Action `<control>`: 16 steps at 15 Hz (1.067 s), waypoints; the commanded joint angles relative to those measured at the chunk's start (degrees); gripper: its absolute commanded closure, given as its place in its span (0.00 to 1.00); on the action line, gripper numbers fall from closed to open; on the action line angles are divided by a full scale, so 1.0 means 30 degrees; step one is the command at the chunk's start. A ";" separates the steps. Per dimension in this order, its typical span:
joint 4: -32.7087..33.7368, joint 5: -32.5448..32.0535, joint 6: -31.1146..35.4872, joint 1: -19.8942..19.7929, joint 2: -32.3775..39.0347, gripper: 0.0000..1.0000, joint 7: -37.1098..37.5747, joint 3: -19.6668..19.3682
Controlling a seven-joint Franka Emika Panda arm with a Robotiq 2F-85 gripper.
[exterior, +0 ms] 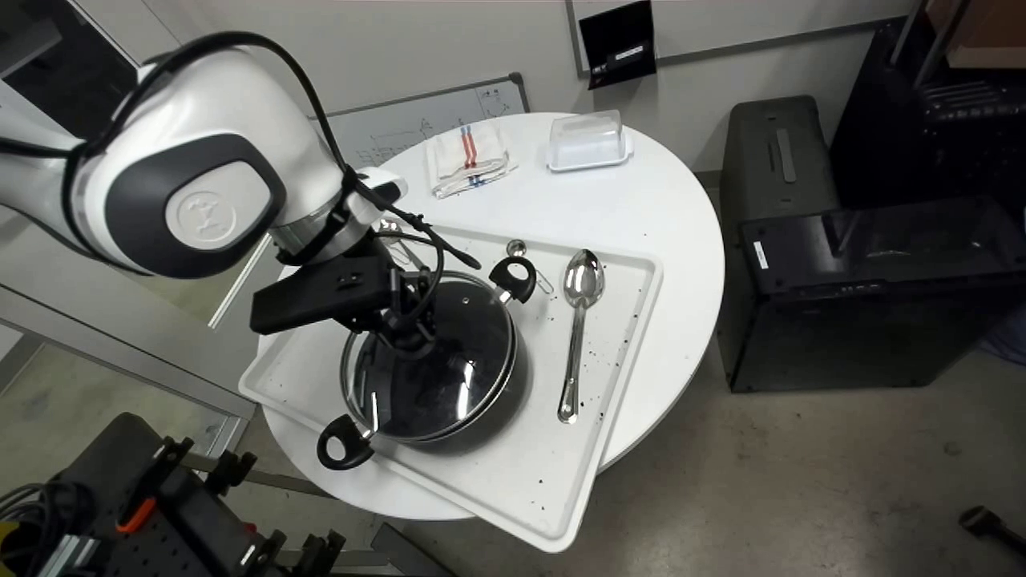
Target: Place the lid on the pot
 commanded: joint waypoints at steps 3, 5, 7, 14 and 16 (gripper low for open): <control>0.0717 -0.0710 0.0496 0.0183 0.0661 0.75 0.0483 -0.0131; 0.0840 -0.0829 0.0544 0.0196 0.0841 0.75 0.0508 -0.0139; 0.0903 -0.0923 0.0584 0.0175 0.0953 0.75 0.0493 -0.0146; 0.0858 -0.1297 0.0483 0.0305 0.0913 0.75 0.0619 -0.0332; 0.0715 -0.1447 0.0402 0.0242 0.0715 0.75 0.0488 -0.0354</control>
